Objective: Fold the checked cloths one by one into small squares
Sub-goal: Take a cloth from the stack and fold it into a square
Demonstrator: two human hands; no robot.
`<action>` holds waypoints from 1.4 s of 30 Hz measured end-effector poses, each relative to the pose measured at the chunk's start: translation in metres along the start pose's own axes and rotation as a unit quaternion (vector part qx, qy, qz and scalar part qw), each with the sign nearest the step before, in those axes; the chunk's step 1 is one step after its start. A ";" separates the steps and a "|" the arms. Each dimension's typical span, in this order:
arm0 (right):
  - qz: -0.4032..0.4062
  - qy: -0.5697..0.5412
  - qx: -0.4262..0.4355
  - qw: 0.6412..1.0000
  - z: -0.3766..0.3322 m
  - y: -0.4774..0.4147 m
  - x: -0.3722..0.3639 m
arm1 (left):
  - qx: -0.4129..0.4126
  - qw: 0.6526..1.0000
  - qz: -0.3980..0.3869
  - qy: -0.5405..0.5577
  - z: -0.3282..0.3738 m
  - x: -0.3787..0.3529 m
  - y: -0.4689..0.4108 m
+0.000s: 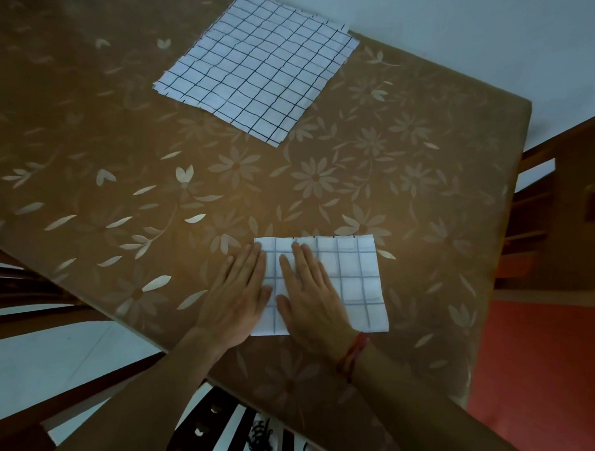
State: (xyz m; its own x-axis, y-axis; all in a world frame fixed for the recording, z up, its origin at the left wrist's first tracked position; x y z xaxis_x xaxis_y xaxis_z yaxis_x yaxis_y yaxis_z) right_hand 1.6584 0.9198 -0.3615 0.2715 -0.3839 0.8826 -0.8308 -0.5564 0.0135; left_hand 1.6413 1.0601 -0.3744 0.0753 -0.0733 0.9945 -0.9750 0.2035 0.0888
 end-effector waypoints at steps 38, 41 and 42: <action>-0.013 0.033 -0.116 0.993 0.051 0.079 0.037 | -0.048 0.997 -0.003 0.060 0.069 0.023 0.059; -0.046 0.014 0.015 0.999 -0.008 0.105 0.021 | -0.066 0.994 -0.021 0.088 0.091 0.017 0.087; -0.070 0.007 0.035 0.997 -0.022 0.114 0.014 | -0.068 0.994 -0.024 0.084 0.093 0.016 0.091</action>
State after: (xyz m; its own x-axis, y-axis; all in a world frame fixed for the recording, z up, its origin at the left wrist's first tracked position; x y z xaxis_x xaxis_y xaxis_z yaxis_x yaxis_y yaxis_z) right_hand 1.5572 0.8672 -0.3374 0.3752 -0.2878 0.8811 -0.7488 -0.6544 0.1051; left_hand 1.5338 0.9864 -0.3560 0.1671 0.0759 0.9830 -0.9329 0.3348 0.1327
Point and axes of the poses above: each hand's wrist, its own y-axis away from the middle knuckle, its own x-axis out of the back of the hand, z = x × y, the point moved 5 cm from there along -y, towards the middle knuckle, and after that the axes turned 12 degrees about -y, right-handed, at the moved point
